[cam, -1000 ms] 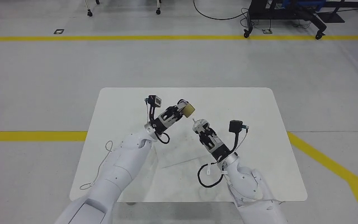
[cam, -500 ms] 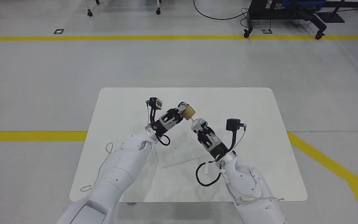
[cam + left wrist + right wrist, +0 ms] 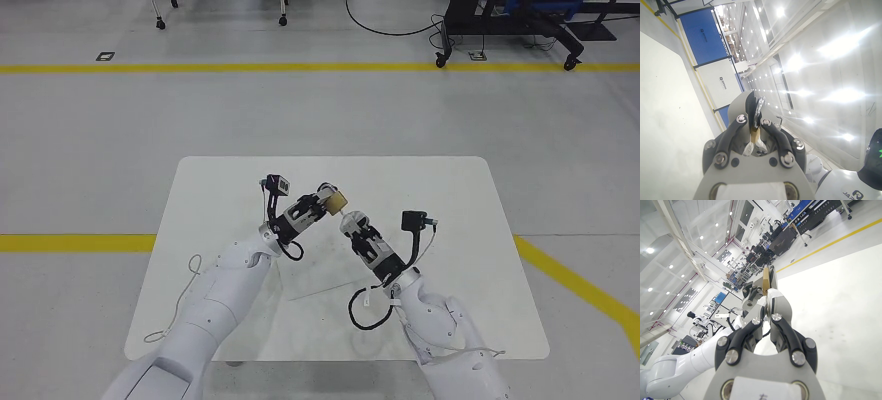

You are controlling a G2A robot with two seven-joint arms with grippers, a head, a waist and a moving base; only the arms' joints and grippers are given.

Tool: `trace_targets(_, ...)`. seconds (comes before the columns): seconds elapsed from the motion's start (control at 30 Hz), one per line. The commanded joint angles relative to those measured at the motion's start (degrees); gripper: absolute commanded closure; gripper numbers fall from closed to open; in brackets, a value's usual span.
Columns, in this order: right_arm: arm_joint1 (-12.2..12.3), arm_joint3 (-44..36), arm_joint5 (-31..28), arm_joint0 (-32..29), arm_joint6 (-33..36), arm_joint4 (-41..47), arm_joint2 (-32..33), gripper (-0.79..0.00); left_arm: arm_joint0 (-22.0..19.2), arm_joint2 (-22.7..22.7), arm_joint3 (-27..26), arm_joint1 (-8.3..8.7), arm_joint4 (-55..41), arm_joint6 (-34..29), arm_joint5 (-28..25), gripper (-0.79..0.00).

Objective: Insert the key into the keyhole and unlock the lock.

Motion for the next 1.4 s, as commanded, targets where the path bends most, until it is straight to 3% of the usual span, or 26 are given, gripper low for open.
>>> trace_targets(0.0, 0.01, -0.05, 0.09, 0.0, 0.11, -0.07, -0.06, 0.0, -0.01, 0.07, 0.0, -0.06, 0.48, 0.24, -0.01, 0.0)
trace_targets(0.93, -0.56, 0.68, 2.43, 1.17, -1.85, 0.16, -2.53, 0.0, 0.68, -1.14, 0.2, -0.38, 1.51, 0.01, -0.83, 0.0)
trace_targets(0.97, -0.58, 0.71, 2.35, 1.2, -2.08, 0.26, -2.57, -0.065, 0.72, -1.18, 0.15, -0.39, 1.46, -0.02, -0.77, 0.0)
trace_targets(1.03, -0.63, 0.77, 2.3, 1.22, -2.38, 0.5, -2.61, -0.308, 0.8, -1.32, 0.18, -0.41, 1.31, 0.04, -0.68, 0.0)
trace_targets(1.1, -0.64, 0.71, 2.23, 1.17, -2.6, 0.56, -2.56, -0.44, 0.83, -1.53, 0.29, -0.4, 1.16, 0.1, -0.69, 0.0)
trace_targets(1.37, -0.54, 0.05, 1.72, 0.29, -2.57, 0.92, -1.83, -0.354, 0.91, -2.26, 0.54, -0.33, 0.9, -0.06, -0.87, 0.0)
